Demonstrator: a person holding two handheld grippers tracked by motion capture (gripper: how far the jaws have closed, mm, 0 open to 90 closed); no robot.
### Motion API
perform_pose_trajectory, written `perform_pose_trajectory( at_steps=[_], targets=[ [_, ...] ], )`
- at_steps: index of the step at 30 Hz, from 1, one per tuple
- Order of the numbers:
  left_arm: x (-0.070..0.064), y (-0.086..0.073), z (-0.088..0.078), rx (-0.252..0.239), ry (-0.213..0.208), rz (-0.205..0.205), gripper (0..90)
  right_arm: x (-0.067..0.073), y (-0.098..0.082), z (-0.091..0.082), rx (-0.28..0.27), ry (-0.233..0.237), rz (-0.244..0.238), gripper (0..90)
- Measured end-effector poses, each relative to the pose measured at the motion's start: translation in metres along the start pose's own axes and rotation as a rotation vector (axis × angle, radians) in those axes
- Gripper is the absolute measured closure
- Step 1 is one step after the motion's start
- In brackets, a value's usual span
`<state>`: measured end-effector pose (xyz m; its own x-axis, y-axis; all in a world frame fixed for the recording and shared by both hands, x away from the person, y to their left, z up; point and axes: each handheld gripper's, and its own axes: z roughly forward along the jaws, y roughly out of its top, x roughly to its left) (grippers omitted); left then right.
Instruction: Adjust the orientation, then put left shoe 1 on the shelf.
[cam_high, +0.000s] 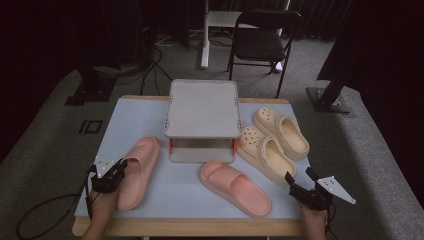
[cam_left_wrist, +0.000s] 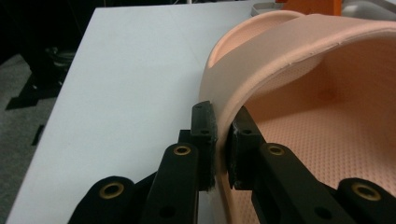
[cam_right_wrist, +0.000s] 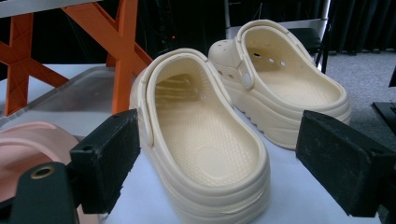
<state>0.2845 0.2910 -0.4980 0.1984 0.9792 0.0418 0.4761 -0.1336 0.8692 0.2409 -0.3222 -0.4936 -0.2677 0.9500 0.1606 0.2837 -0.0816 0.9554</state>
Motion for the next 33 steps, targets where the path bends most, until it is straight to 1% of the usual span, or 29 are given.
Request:
perform_pose_trajectory(
  at_steps=[2,4,5,6,8,10,12,14,15,16,17,18,19,20,21,22,23,24,25,27,28,29,31,33],
  targets=[
    [0.001,-0.0023,-0.0008,0.01,0.005,-0.006,82.8,0.0003,0.0003,-0.0005,0.0,0.003,-0.002,13.3],
    [0.0016,-0.0059,0.0,0.016,-0.004,-0.011,82.7,0.001,0.0008,-0.0014,-0.005,0.004,-0.005,13.3],
    [0.0012,-0.0074,0.0008,0.021,0.001,-0.01,82.6,0.0013,0.0009,-0.0017,-0.007,0.008,-0.009,13.0],
    [0.0014,-0.0084,0.0015,0.029,-0.007,-0.009,82.5,0.0017,0.0009,-0.0021,-0.006,0.007,-0.026,11.6],
    [0.0013,-0.0088,0.0014,0.027,-0.018,-0.015,81.1,0.003,0.0012,-0.002,0.005,-0.001,-0.062,11.4],
    [0.0016,-0.0081,0.0014,0.032,-0.06,-0.02,78.1,0.002,0.0005,-0.0023,-0.008,0.03,-0.045,11.4],
    [0.0009,-0.0086,0.003,0.036,-0.095,-0.009,71.5,0.0031,0.0,-0.0011,0.003,0.006,-0.06,11.8],
    [0.0015,-0.0078,0.003,0.036,-0.098,-0.016,69.8,0.0033,-0.0004,-0.001,0.004,0.011,-0.062,12.1],
    [0.0034,-0.0068,0.0029,0.042,-0.118,-0.021,66.2,0.0039,-0.0009,-0.0007,0.01,0.01,-0.067,12.1],
    [0.004,-0.0062,0.0033,0.043,-0.115,-0.026,65.6,0.0041,-0.001,-0.0007,0.009,0.016,-0.07,12.2],
    [0.0057,-0.0056,0.0037,0.052,-0.125,-0.029,63.4,0.0042,-0.001,-0.0009,0.008,0.024,-0.068,12.1],
    [0.0074,-0.0055,0.0048,0.059,-0.138,-0.038,63.5,0.0046,-0.0008,-0.001,0.008,0.018,-0.071,12.1],
    [0.0087,-0.0059,0.006,0.061,-0.141,-0.045,63.8,0.0047,-0.0006,-0.0012,0.007,0.02,-0.072,12.1],
    [0.0094,-0.0062,0.0066,0.064,-0.153,-0.048,64.8,0.0045,-0.0004,-0.0014,0.005,0.025,-0.07,12.1],
    [0.008,-0.0065,0.0064,0.061,-0.122,-0.031,66.7,0.0044,-0.0004,-0.0014,0.004,0.023,-0.07,12.2],
    [0.0073,-0.0066,0.0062,0.06,-0.109,-0.023,72.9,0.004,-0.0003,-0.0014,0.01,0.02,-0.07,12.1],
    [0.0068,-0.0063,0.0059,0.063,-0.101,-0.021,74.0,0.0034,-0.0006,-0.0015,0.009,0.021,-0.066,12.2],
    [0.0056,-0.0061,0.005,0.061,-0.071,-0.02,76.3,0.0033,-0.0008,-0.0015,0.011,0.017,-0.063,12.1],
    [0.0055,-0.0059,0.0042,0.059,-0.058,-0.029,78.9,0.0028,-0.0007,-0.0014,0.011,0.016,-0.065,12.1],
    [0.0067,-0.0056,0.0034,0.056,-0.059,-0.045,82.1,0.0021,-0.0007,-0.0011,0.01,0.01,-0.06,12.0],
    [0.0065,-0.0054,0.0024,0.051,-0.05,-0.047,82.5,0.0023,-0.0004,-0.0003,0.012,0.001,-0.059,11.8],
    [0.0063,-0.0049,0.0018,0.052,-0.045,-0.039,82.4,0.0025,-0.0003,0.0001,0.015,-0.005,-0.058,11.4],
    [0.0055,-0.0044,0.0,0.054,-0.037,-0.033,82.9,0.002,0.0,0.0003,0.014,0.017,-0.05,11.4],
    [0.0044,-0.004,-0.0015,0.061,-0.04,-0.043,83.1,0.0028,0.0005,0.0013,0.016,0.003,-0.053,11.4]
  ],
)
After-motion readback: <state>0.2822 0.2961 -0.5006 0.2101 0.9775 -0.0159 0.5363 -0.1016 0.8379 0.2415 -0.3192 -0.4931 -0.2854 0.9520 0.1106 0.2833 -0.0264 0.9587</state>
